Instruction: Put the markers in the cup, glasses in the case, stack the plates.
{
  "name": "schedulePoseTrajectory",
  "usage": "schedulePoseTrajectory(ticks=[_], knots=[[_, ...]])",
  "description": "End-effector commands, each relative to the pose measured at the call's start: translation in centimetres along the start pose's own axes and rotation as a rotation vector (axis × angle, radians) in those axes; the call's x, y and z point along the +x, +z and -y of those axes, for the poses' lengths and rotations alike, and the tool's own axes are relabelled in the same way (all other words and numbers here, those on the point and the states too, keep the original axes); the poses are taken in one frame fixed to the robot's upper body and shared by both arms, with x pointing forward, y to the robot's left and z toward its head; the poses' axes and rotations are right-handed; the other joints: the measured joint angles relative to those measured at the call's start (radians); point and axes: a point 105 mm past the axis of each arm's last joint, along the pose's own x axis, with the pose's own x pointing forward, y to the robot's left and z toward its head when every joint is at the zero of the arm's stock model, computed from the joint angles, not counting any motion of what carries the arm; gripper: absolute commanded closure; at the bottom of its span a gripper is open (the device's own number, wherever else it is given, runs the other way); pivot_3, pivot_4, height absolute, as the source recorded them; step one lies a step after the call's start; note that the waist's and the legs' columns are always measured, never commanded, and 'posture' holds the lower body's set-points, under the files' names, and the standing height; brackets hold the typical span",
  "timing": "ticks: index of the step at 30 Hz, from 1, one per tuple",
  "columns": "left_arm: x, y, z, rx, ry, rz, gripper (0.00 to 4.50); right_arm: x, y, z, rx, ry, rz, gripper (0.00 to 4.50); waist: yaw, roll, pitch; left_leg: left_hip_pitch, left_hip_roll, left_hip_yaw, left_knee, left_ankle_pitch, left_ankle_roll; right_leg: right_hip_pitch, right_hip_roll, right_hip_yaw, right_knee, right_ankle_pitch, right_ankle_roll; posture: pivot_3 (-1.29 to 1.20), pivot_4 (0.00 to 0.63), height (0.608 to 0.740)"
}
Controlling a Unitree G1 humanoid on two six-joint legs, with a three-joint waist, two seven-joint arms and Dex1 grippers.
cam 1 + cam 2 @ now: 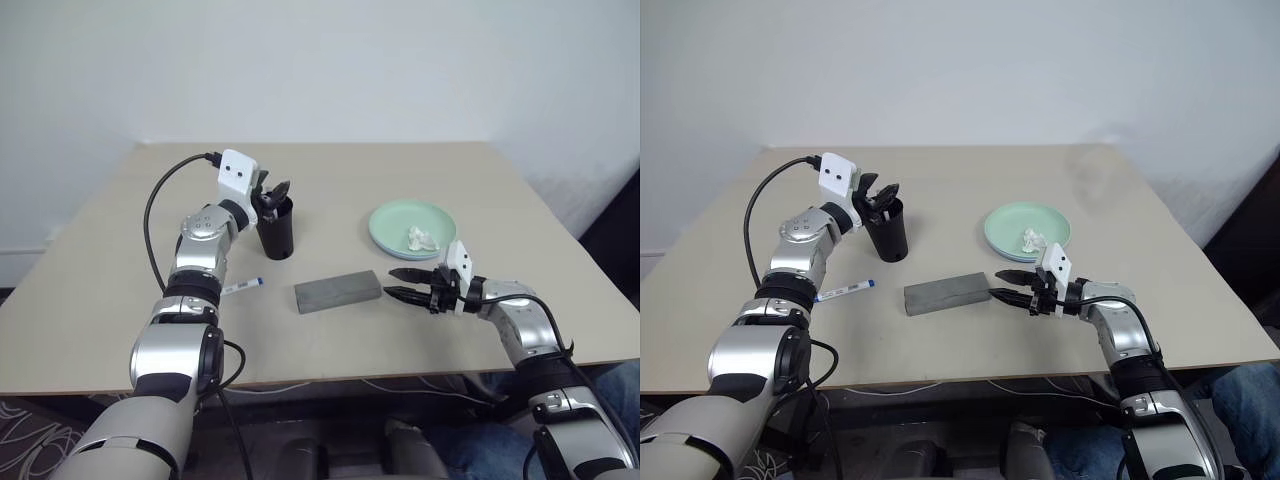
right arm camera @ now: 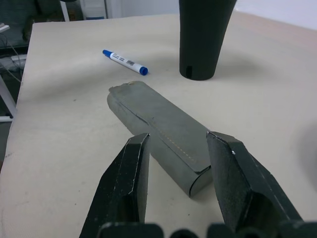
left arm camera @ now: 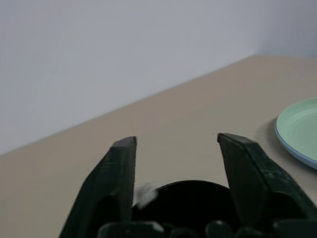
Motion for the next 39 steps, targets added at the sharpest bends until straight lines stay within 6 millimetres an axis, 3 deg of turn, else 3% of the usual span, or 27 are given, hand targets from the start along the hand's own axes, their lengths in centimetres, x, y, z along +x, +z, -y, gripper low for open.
schedulePoseTrajectory(ticks=[1,5,11,15,17,20,24,29,34,39], knots=[[0.2,2.2,-0.5,0.008,0.011,0.071,1.96,0.2,1.4,0.4,-0.051,-0.001,0.030,2.53,0.000,0.000,0.000,0.000,0.000,0.000,0.000,0.000,0.000,0.000,0.000,0.000,0.000,0.000,0.000,0.00,0.000,0.721],[0.2,3.3,-0.4,0.010,-0.029,0.093,1.96,0.2,1.4,0.4,-0.052,-0.001,0.030,2.53,0.000,0.000,0.000,0.000,0.000,0.000,0.000,0.000,0.000,0.000,0.000,0.000,0.000,0.000,0.000,0.00,0.000,0.721],[-0.6,7.8,-1.0,0.037,-0.174,0.144,1.96,0.2,1.4,0.4,-0.054,0.001,0.028,2.53,-0.002,0.000,0.000,-0.001,0.000,0.000,0.000,0.000,0.000,-0.001,0.001,0.000,0.000,0.000,0.000,0.00,0.000,0.721],[-2.2,10.6,-1.4,0.077,-0.324,0.143,1.96,0.4,1.4,0.4,-0.055,0.004,0.028,2.53,-0.002,0.000,0.000,-0.001,0.000,0.000,0.000,0.000,0.000,-0.001,0.001,0.000,0.000,0.000,0.000,0.00,0.000,0.721],[-3.2,10.9,-1.6,0.107,-0.400,0.080,1.96,0.5,1.4,0.4,-0.057,0.005,0.030,2.53,-0.007,0.000,0.000,0.000,0.000,0.000,-0.001,0.000,0.000,-0.001,0.001,0.000,-0.001,0.000,0.000,0.00,0.000,0.721],[-4.7,8.9,-1.8,0.183,-0.506,-0.100,1.41,0.6,1.5,0.5,-0.059,0.007,0.031,2.53,-0.008,0.000,0.000,0.000,0.001,0.001,-0.001,0.000,0.000,-0.001,0.001,0.000,0.000,0.000,0.000,0.00,0.000,0.721],[-7.5,5.8,-2.3,0.262,-0.639,-0.351,0.06,0.8,1.5,0.6,-0.060,0.006,0.032,2.53,-0.008,0.000,0.000,0.001,0.001,0.001,-0.001,0.000,0.000,0.000,0.002,0.000,0.000,-0.001,0.000,0.00,0.000,0.721],[-8.9,3.0,-3.5,0.250,-0.641,-0.570,0.06,0.9,1.3,0.7,-0.061,0.004,0.032,2.53,-0.005,-0.001,0.000,0.000,0.001,0.000,-0.001,0.000,0.000,-0.001,0.001,0.000,0.000,-0.002,-0.002,0.00,0.000,0.721],[-10.5,-1.3,-4.2,0.273,-0.647,-0.831,0.06,1.0,1.2,0.7,-0.061,0.001,0.031,2.53,-0.006,-0.001,0.000,-0.001,0.001,0.000,-0.001,0.000,0.001,-0.002,0.001,0.000,0.000,-0.002,-0.002,0.00,0.000,0.721],[-10.9,-3.8,-4.2,0.298,-0.646,-0.966,0.06,1.0,1.1,0.8,-0.061,-0.006,0.029,2.53,-0.004,-0.001,0.000,-0.002,0.002,0.000,-0.001,0.000,0.001,-0.002,0.001,0.000,0.000,-0.002,-0.002,0.00,0.000,0.721]])
